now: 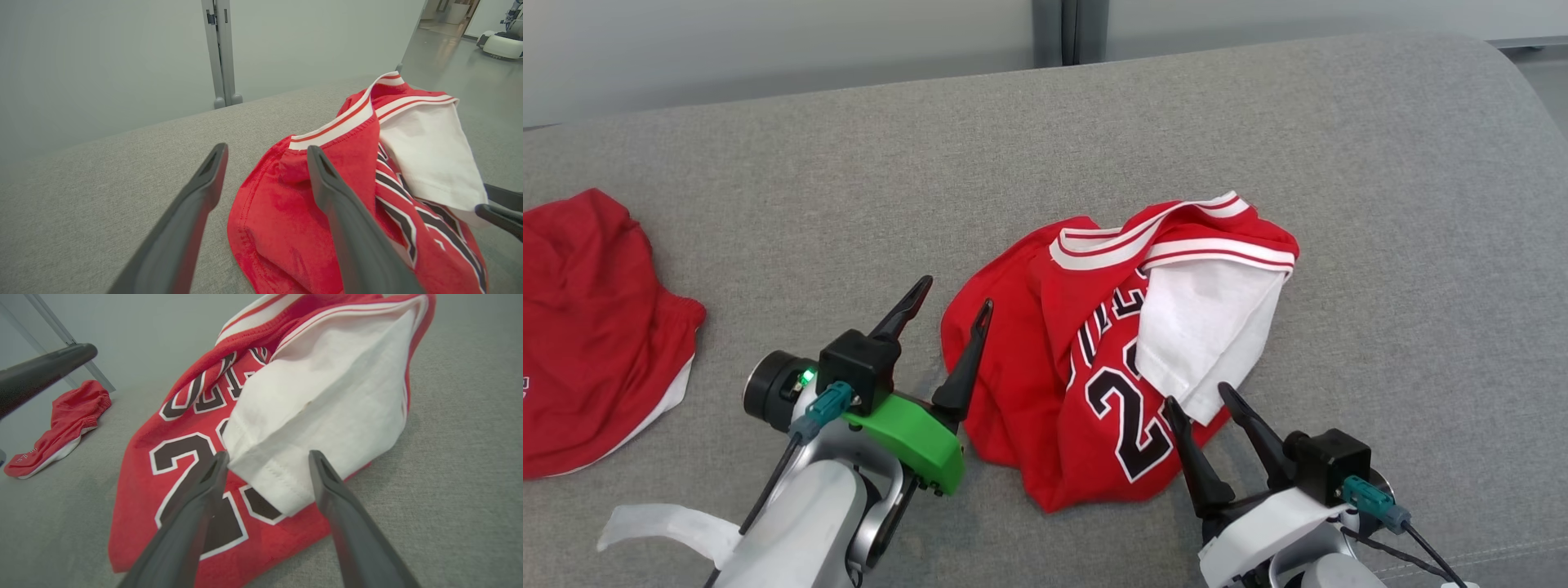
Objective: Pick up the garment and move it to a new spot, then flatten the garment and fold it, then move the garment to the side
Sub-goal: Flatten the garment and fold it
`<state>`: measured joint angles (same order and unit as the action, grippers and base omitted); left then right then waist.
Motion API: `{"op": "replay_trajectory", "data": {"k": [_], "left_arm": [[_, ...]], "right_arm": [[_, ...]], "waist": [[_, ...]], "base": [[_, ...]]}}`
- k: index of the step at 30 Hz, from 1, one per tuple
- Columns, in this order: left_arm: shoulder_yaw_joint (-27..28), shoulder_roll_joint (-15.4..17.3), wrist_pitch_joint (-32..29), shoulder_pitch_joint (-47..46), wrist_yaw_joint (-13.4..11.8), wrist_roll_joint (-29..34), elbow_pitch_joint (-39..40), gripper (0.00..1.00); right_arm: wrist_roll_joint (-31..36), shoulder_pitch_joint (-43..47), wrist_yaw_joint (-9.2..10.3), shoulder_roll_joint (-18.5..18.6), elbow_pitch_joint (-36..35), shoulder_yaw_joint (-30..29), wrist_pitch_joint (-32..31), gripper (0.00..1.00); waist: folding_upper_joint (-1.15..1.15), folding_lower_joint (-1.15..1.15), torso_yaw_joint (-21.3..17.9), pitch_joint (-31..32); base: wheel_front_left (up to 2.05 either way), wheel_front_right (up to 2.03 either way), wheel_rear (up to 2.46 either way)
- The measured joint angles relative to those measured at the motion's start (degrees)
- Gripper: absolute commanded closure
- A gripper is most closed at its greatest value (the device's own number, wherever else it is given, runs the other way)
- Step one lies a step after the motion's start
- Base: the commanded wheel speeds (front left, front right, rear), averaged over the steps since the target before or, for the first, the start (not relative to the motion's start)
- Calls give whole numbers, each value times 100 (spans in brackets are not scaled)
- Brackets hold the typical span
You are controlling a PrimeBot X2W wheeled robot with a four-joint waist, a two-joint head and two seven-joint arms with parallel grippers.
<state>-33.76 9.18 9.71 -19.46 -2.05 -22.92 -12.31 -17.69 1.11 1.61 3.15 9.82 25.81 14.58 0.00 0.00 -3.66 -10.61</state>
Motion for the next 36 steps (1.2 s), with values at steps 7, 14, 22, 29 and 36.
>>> {"op": "replay_trajectory", "data": {"k": [7,14,22,29,36], "left_arm": [[69,105,49,81,-57,0,185,0],[67,159,49,242,-108,0,300,0],[68,241,42,341,-129,0,390,0],[71,263,32,431,-158,0,489,0],[78,270,-10,491,-202,0,524,0]], "right_arm": [[-57,-11,10,-1,152,-13,0,0],[-179,-73,51,-1,176,45,0,0],[-370,-93,58,-1,168,51,0,0],[-673,-173,60,-1,123,56,0,51],[-713,-173,99,-1,213,60,0,47]], "waist": [[0,0,8,23],[0,0,31,48],[0,0,47,59],[0,0,19,83],[0,0,5,110]], "base": [[0,0,0],[0,0,0],[0,0,0],[0,0,0],[0,0,0]]}}
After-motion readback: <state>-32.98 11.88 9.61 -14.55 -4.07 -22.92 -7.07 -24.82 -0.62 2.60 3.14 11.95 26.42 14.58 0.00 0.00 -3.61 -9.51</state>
